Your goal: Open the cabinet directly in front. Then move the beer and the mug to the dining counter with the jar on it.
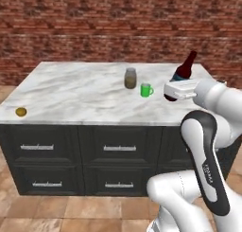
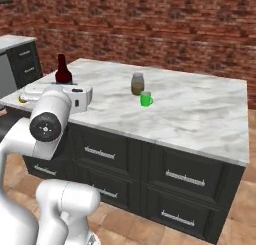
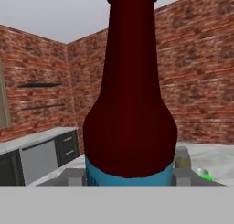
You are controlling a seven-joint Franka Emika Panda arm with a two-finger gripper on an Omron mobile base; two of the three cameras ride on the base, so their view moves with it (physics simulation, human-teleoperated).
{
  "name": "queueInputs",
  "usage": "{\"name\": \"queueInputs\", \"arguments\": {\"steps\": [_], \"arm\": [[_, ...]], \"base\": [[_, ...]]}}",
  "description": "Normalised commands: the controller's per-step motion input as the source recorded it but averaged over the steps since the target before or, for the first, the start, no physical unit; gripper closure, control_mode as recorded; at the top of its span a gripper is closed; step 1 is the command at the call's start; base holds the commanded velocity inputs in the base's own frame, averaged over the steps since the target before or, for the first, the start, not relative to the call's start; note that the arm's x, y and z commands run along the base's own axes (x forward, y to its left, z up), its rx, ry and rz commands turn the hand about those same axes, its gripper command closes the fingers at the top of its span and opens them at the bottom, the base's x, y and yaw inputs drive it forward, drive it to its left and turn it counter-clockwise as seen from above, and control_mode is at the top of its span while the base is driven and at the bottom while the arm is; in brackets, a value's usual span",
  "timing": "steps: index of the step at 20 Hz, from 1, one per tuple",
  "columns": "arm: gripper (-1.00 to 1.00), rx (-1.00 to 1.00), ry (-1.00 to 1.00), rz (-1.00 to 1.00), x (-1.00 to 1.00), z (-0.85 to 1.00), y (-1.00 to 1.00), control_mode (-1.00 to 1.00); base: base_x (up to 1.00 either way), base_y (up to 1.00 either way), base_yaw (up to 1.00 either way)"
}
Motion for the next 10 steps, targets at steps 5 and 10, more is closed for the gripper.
{"name": "queueInputs", "arguments": {"steps": [5,10], "arm": [[1.0,0.0,0.0,0.0,0.0,0.0,0.0,1.0],[1.0,0.0,0.0,0.0,0.0,0.0,0.0,1.0]], "base": [[0.74,0.09,-0.07],[0.03,0.31,0.0]]}}
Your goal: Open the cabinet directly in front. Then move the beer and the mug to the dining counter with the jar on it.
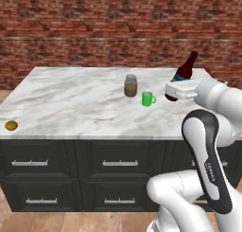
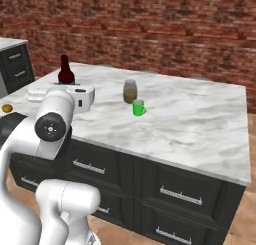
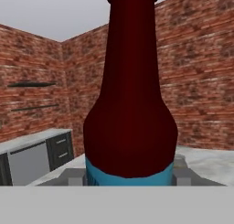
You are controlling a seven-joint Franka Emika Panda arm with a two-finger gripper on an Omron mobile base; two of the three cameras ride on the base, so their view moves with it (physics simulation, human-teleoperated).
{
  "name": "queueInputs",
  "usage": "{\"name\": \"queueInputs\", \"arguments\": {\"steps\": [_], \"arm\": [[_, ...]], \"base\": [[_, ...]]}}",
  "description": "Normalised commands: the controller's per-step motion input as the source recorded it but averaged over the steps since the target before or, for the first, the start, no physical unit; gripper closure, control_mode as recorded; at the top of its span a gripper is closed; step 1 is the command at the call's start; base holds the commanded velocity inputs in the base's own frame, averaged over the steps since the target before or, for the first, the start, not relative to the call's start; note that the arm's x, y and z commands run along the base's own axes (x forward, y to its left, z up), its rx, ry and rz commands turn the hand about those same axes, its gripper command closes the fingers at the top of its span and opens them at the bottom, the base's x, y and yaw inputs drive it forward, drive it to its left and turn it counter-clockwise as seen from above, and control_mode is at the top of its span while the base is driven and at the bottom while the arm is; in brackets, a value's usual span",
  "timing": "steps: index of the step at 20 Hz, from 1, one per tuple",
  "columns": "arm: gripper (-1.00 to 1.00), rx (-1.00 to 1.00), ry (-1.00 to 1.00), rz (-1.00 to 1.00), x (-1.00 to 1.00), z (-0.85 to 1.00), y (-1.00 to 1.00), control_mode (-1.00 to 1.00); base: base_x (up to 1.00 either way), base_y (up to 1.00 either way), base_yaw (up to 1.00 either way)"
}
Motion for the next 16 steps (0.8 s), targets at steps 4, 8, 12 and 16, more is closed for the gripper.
{"name": "queueInputs", "arguments": {"steps": [4,8,12,16], "arm": [[1.0,0.0,0.0,0.0,0.0,0.0,0.0,1.0],[1.0,0.0,0.0,0.0,0.0,0.0,0.0,1.0],[1.0,0.0,0.0,0.0,0.0,0.0,0.0,1.0],[1.0,0.0,0.0,0.0,0.0,0.0,0.0,1.0]], "base": [[-0.02,0.17,0.0],[0.0,0.51,-0.02],[0.07,1.0,-0.06],[0.01,1.0,-0.03]]}}
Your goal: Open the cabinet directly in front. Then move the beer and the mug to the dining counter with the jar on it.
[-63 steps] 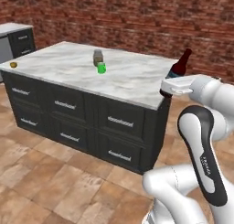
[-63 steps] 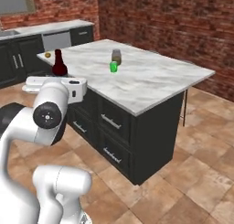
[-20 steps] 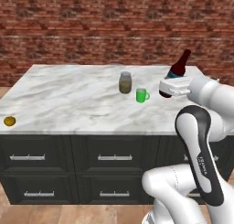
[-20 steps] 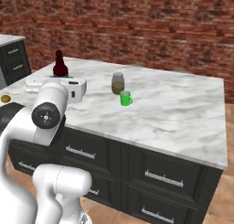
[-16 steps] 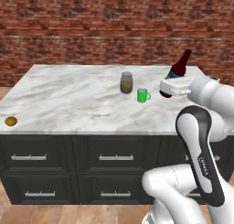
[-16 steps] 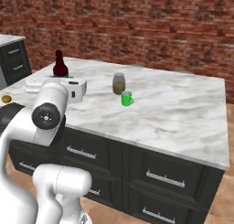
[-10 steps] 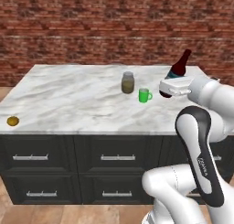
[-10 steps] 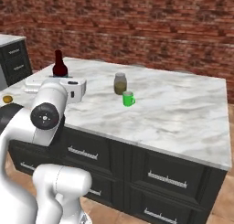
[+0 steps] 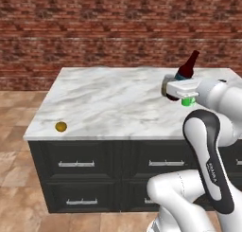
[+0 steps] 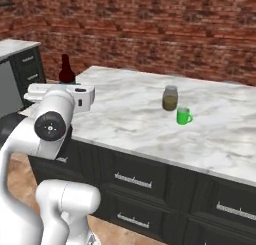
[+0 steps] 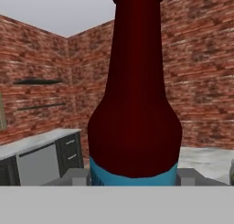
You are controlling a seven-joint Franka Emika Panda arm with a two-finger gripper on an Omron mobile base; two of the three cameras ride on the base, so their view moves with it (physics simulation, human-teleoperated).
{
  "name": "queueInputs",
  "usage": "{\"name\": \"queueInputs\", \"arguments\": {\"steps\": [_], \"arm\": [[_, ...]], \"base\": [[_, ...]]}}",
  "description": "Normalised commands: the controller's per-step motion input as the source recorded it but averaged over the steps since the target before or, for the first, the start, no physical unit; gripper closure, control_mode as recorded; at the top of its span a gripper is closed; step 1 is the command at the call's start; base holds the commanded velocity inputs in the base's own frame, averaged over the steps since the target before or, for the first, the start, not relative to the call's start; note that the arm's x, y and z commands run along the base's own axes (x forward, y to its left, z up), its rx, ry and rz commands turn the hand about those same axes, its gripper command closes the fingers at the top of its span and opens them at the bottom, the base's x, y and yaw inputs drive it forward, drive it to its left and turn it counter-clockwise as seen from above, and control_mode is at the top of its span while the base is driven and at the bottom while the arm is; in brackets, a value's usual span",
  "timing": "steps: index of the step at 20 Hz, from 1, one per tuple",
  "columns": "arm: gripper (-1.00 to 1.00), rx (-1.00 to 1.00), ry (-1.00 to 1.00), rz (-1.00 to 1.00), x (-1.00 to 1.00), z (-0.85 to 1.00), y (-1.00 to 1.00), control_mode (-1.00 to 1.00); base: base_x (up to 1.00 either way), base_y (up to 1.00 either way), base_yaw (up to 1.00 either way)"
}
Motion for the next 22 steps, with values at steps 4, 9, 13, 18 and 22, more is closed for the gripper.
{"name": "queueInputs", "arguments": {"steps": [4,9,13,18,22], "arm": [[1.0,0.0,0.0,0.0,0.0,0.0,0.0,1.0],[1.0,0.0,0.0,0.0,0.0,0.0,0.0,1.0],[1.0,0.0,0.0,0.0,0.0,0.0,0.0,-1.0],[1.0,0.0,0.0,-0.06,-0.02,0.0,0.0,-1.0],[1.0,0.0,0.0,-0.37,-0.25,-0.03,0.0,-1.0]], "base": [[0.16,0.06,-0.02],[0.96,-0.03,-0.12],[0.47,-0.12,-0.11],[0.0,0.0,0.0],[0.0,0.0,0.0]]}}
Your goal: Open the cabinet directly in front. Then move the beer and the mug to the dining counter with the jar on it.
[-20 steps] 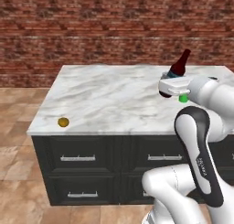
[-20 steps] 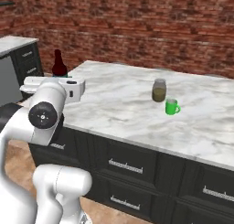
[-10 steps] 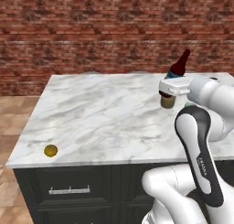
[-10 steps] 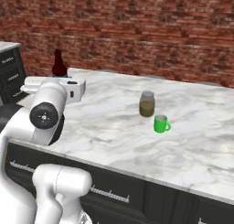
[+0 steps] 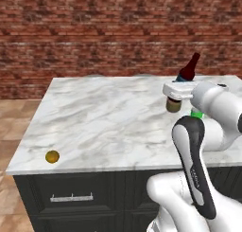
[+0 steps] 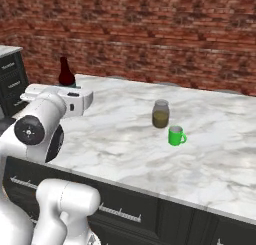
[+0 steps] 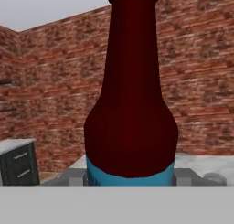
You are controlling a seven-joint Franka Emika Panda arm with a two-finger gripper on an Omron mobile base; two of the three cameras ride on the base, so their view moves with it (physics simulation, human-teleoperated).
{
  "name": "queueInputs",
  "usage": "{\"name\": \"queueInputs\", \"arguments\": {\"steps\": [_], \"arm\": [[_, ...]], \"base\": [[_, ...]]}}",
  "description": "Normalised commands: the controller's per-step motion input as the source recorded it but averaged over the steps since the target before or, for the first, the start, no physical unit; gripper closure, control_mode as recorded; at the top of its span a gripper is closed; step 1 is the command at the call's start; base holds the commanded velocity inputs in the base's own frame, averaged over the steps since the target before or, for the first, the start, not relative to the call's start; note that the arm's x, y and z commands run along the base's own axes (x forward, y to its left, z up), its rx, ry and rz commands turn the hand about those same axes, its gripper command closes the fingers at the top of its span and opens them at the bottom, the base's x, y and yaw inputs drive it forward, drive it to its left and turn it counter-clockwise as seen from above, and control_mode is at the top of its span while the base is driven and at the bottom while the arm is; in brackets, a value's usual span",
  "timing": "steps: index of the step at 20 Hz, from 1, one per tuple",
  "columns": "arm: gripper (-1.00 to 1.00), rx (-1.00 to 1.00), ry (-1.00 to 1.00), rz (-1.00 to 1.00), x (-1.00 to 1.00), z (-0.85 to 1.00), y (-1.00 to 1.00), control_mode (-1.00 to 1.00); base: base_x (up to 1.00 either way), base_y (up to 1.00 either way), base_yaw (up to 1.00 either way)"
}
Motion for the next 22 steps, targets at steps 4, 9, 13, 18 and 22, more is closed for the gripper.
{"name": "queueInputs", "arguments": {"steps": [4,9,13,18,22], "arm": [[1.0,0.0,0.01,-0.48,-0.03,-0.01,0.0,-1.0],[1.0,0.0,0.07,-0.48,0.0,0.0,0.0,-1.0],[1.0,0.0,0.06,-0.22,0.0,0.0,0.0,-1.0],[1.0,0.0,0.03,0.0,0.19,-0.01,0.0,-1.0],[1.0,0.0,0.11,0.0,0.45,-0.01,-0.01,-1.0]], "base": [[0.0,0.0,0.0],[0.0,0.0,0.0],[0.0,0.0,0.0],[0.0,0.0,0.0],[0.0,0.0,0.0]]}}
